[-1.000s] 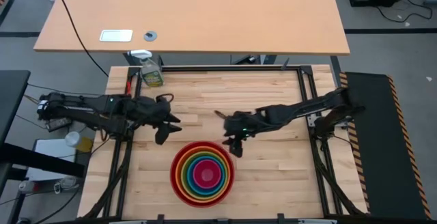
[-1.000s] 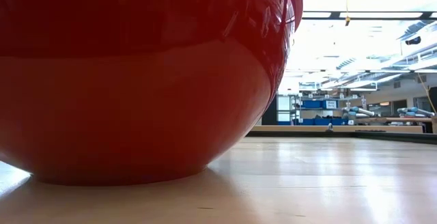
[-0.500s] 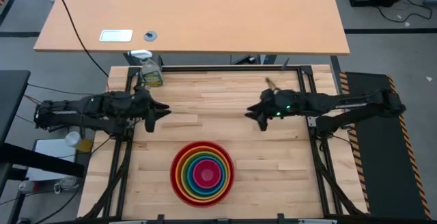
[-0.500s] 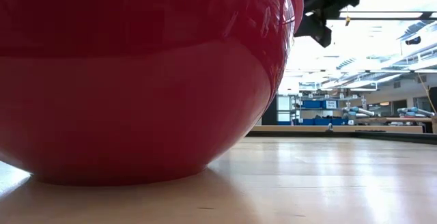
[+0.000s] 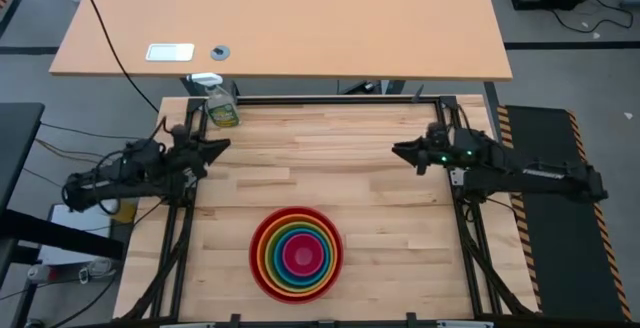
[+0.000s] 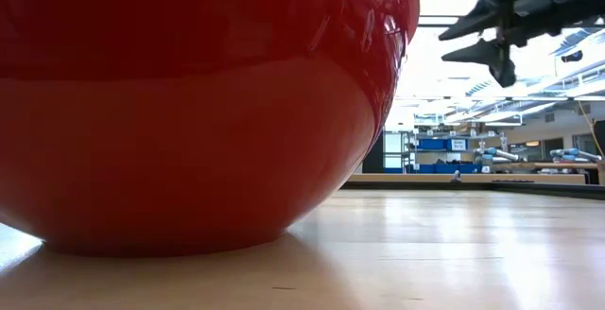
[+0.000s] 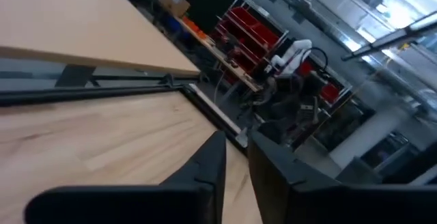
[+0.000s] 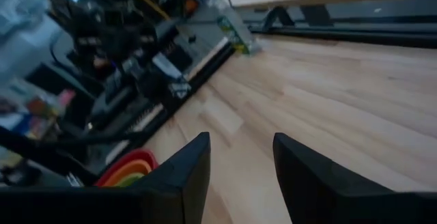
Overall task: Nest bowls inside each other
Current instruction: Return to Home Position
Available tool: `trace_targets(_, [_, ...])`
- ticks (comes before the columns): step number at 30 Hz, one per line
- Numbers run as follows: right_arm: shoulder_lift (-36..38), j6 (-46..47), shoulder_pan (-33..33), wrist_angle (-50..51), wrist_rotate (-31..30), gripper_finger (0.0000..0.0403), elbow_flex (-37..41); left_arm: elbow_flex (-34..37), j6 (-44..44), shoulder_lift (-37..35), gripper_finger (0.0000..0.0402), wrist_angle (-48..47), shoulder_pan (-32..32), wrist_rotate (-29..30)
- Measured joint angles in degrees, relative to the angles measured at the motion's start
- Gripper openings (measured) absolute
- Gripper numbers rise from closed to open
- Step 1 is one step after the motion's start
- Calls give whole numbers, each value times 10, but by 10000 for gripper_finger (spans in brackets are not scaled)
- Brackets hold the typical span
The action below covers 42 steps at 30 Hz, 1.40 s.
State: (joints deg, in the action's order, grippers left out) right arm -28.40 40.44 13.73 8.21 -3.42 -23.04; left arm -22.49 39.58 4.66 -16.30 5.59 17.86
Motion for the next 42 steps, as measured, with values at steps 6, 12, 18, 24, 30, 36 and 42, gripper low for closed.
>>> trace_targets(6, [92, 41, 22, 1, 0, 156, 70, 72, 47, -46, 32, 0, 10, 0])
trace_targets(12, [151, 82, 27, 0, 3, 154, 131, 167, 107, -44, 5, 156, 10, -2])
trace_targets(18, [186, 120, 27, -31, 24, 154, 189, 220, 159, -41, 4, 210, 10, -2])
trace_targets(24, [188, 134, 28, -60, 50, 152, 213, 220, 163, -39, 4, 197, 10, 22])
trace_targets(30, [180, 98, 34, -61, 29, 149, 215, 220, 118, -39, 4, 201, 10, 92])
trace_targets(36, [169, 15, 35, -69, -31, 149, 215, 220, -86, -36, 4, 201, 10, 100])
trace_targets(42, [163, -174, 35, -69, -20, 149, 215, 220, -401, -35, 4, 200, 10, 100])
